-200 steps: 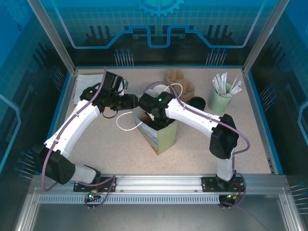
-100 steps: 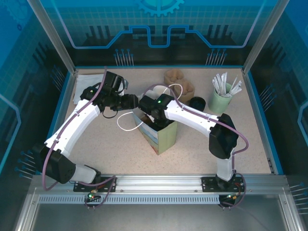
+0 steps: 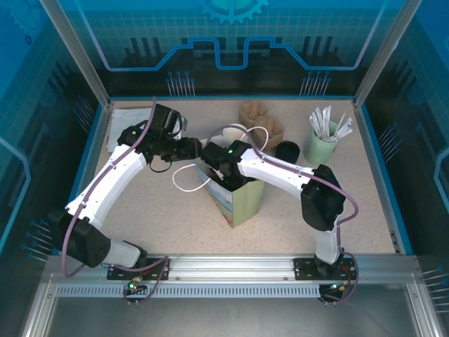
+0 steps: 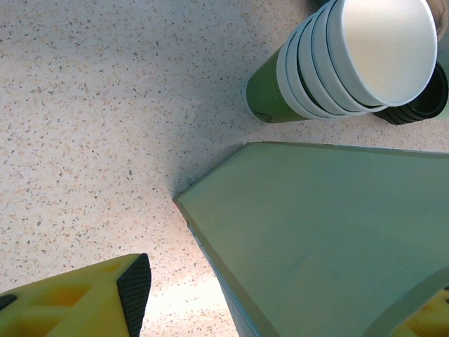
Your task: Pack the takeout coffee
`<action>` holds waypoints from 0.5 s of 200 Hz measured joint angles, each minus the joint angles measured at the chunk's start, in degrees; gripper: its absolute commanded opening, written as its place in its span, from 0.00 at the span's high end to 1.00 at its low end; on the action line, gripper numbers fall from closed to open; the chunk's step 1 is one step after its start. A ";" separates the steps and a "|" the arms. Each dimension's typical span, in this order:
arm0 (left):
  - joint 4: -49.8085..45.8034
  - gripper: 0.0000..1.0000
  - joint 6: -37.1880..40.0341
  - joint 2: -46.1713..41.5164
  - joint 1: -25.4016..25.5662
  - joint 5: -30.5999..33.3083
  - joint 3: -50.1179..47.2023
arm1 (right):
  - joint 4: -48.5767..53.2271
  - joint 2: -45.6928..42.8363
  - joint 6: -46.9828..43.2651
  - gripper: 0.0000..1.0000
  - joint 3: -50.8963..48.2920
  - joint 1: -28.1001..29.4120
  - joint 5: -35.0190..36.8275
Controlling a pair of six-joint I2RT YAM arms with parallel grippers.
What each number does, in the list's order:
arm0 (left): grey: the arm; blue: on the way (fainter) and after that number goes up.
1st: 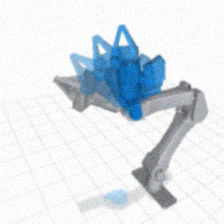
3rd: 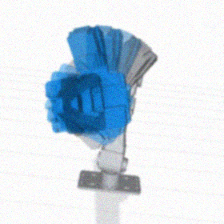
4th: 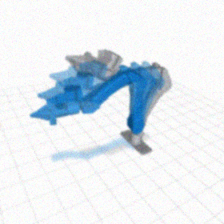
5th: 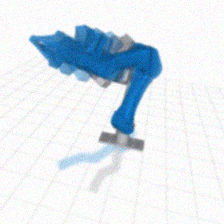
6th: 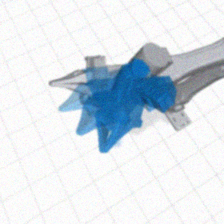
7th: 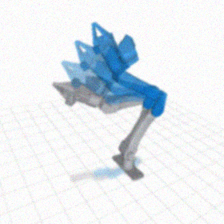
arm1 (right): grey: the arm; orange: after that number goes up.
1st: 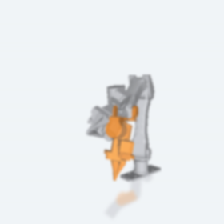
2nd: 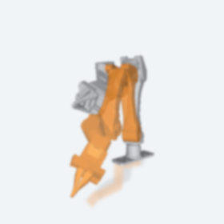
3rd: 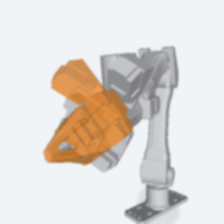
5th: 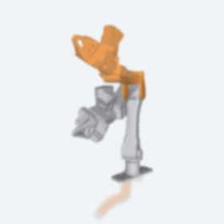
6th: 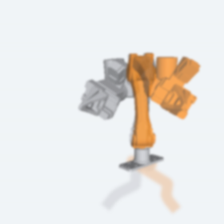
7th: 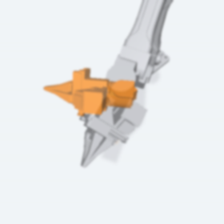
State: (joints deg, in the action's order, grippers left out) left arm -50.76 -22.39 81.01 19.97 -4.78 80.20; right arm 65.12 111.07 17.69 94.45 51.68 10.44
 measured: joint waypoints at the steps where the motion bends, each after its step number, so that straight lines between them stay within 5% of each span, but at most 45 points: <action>1: 0.00 0.36 0.00 0.00 0.00 0.00 0.00 | -0.09 0.00 0.02 0.18 0.00 0.00 -0.02; 100: 0.00 0.36 0.00 0.02 0.00 0.00 0.00 | -0.39 0.02 0.00 0.18 -0.02 0.00 0.02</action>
State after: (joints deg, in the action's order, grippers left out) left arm -50.76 -22.39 81.03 19.97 -4.78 80.20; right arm 64.73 111.09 17.69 94.43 51.68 10.46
